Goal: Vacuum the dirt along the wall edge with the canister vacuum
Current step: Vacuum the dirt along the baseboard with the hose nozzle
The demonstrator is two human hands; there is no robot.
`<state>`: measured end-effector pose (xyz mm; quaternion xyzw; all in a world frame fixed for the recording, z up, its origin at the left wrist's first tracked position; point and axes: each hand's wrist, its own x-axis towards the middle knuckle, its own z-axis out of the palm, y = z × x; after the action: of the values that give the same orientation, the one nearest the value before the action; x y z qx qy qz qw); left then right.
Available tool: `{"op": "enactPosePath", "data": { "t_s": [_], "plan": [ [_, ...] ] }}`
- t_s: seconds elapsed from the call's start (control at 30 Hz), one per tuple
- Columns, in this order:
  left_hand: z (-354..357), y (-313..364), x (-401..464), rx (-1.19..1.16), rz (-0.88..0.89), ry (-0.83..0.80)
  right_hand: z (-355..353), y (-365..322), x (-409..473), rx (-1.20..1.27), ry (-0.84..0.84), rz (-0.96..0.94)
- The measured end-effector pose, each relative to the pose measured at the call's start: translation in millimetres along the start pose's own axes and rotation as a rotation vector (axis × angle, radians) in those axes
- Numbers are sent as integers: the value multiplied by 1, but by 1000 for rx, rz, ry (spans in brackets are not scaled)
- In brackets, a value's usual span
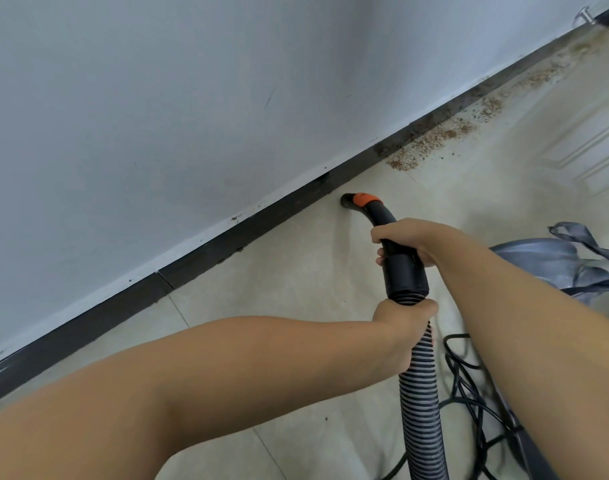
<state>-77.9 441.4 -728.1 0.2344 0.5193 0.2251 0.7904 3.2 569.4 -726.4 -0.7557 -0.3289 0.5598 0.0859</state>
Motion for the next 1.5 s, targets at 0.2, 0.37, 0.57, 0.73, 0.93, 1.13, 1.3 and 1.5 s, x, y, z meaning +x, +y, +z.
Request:
{"op": "enactPosePath", "data": {
  "t_s": [0.2,0.37,0.57,0.73,0.93,1.13,1.3,1.5],
  "plan": [
    [1,-8,-8,3,23,37,6,7,-6,1,-11,-18],
    [-15,0,3,6,54,83,20,-4,8,67,0,-72],
    [-14,8,26,-2,26,53,5,-6,31,111,66,-94],
    [-5,22,53,10,38,37,-17,-18,50,113,120,-81],
    [0,39,84,42,32,7,-36,-30,70,119,187,-77],
    [20,48,95,-42,-121,-90,-65,-23,73,119,294,-6],
    [30,44,98,-52,-168,-156,-80,-8,74,117,379,41],
    [18,41,101,-44,-122,-116,-72,-7,80,174,396,-5]
  ]
}}
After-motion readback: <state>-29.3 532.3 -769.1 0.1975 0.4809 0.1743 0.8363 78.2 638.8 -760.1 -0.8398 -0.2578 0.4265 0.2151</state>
